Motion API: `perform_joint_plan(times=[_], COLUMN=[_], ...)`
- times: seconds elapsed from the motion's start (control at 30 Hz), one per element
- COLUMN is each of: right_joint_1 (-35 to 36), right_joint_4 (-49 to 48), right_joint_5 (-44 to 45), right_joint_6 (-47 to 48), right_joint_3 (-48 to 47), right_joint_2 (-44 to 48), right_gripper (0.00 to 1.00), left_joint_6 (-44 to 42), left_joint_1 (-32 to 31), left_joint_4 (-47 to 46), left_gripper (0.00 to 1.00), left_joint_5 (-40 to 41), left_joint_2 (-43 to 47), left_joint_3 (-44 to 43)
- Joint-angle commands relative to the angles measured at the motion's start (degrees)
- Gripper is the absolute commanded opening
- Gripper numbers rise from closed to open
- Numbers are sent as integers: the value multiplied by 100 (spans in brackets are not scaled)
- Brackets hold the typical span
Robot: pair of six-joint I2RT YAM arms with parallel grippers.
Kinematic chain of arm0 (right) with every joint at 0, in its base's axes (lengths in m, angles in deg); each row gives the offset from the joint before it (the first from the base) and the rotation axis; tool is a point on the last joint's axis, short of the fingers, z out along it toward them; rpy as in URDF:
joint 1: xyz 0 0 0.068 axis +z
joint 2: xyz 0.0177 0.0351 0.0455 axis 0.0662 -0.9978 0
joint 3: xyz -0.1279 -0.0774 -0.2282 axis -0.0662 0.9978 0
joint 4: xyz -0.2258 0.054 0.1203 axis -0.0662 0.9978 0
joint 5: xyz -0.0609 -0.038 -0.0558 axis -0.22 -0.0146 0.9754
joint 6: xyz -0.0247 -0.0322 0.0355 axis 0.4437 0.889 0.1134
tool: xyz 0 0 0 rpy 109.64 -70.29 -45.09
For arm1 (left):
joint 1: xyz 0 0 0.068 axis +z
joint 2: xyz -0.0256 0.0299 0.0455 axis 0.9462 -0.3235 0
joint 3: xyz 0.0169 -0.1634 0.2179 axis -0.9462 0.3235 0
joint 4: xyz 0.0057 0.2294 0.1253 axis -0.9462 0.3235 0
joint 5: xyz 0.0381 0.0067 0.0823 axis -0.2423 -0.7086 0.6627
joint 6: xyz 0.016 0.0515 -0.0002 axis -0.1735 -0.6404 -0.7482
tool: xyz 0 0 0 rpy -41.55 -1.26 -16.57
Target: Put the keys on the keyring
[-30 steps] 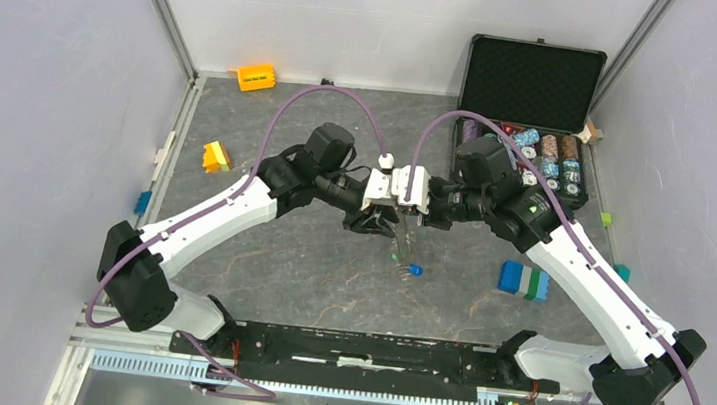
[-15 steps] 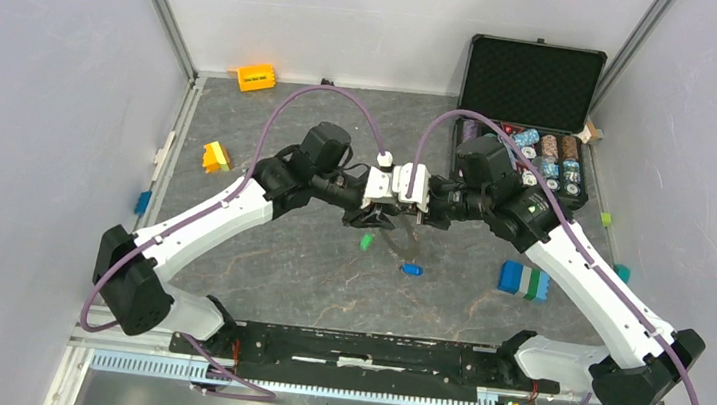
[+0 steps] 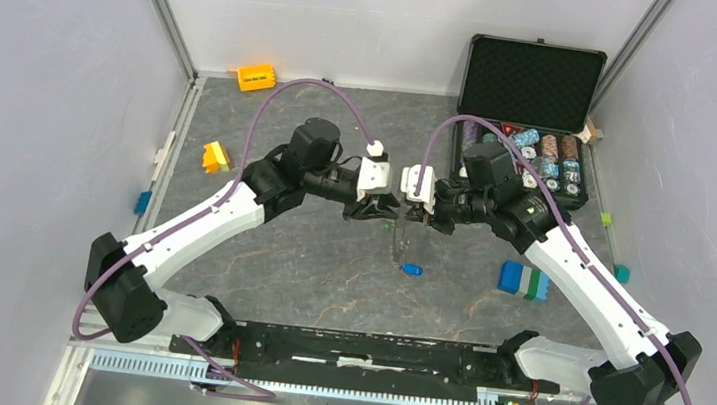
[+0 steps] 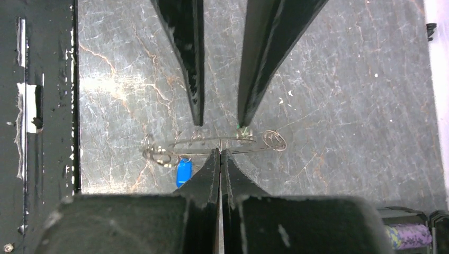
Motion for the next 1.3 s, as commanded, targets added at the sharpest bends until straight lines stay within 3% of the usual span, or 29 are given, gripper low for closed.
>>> perform_joint_plan(times=[0.0,0.6,1.27], right_joint_1=[-58,-283,-353], right_joint_4=[-130,-293,-434], right_joint_5=[-143,-871,-997], right_joint_6=[-98,-173,-268], right_joint_3=[25,19,96], right_joint_2=[60,215,206], right_gripper=[0,0,0], left_joint_6=[344,241,362], left_joint_1=[58,28,-21], left_joint_4=[-618,-791,-880], left_gripper=[34,39,28], left_joint_5=[-349,-415,-486], left_joint_2=[267,31,-108], left_joint_3=[71,290,270])
